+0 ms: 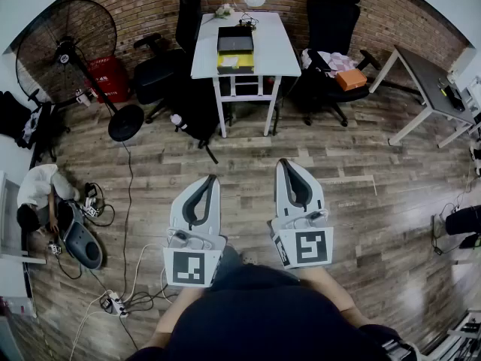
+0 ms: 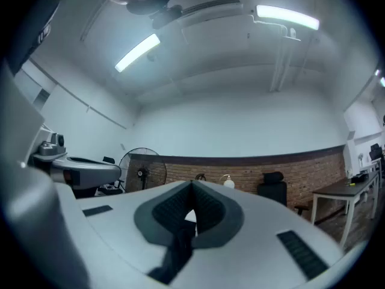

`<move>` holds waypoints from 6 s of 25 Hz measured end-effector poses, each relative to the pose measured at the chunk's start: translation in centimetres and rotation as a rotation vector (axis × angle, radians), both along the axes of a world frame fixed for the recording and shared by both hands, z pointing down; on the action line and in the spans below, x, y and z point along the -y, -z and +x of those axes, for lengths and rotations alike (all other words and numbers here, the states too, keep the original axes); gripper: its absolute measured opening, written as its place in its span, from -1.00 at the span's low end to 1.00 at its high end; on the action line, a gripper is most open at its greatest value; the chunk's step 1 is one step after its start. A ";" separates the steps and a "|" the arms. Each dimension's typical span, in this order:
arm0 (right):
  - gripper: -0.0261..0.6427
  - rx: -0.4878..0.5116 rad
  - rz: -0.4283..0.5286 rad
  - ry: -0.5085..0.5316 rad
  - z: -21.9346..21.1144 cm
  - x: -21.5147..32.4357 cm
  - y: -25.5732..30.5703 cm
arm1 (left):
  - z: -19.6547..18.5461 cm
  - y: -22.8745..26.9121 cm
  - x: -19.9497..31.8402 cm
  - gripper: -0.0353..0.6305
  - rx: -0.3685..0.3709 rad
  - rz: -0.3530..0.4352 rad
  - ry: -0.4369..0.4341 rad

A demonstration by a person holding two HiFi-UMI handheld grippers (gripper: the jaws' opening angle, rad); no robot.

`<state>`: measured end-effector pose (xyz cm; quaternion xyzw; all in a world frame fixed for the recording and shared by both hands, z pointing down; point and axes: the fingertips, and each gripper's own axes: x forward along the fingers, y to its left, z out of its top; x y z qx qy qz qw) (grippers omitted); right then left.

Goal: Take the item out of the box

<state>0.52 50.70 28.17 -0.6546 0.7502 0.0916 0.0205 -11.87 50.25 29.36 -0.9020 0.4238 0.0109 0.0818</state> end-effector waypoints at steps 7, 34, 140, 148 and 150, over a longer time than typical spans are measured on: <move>-0.89 0.000 0.000 -0.012 1.7 -1.3 0.2 | 1.7 0.3 -1.2 -0.86 -0.013 0.002 -0.008; -0.64 0.004 -0.057 0.012 0.1 21.6 -1.2 | 0.8 -0.4 21.9 -0.86 -0.026 -0.017 -0.001; -0.69 0.028 -0.135 0.142 11.0 73.7 -4.2 | 13.2 -4.4 73.0 -0.86 0.024 -0.117 0.065; -0.69 0.008 -0.167 0.138 10.7 74.1 -6.2 | 13.0 -6.2 73.5 -0.86 0.053 -0.148 0.053; -0.69 -0.001 -0.183 0.141 10.6 74.4 -7.0 | 13.0 -6.8 73.7 -0.86 0.056 -0.159 0.052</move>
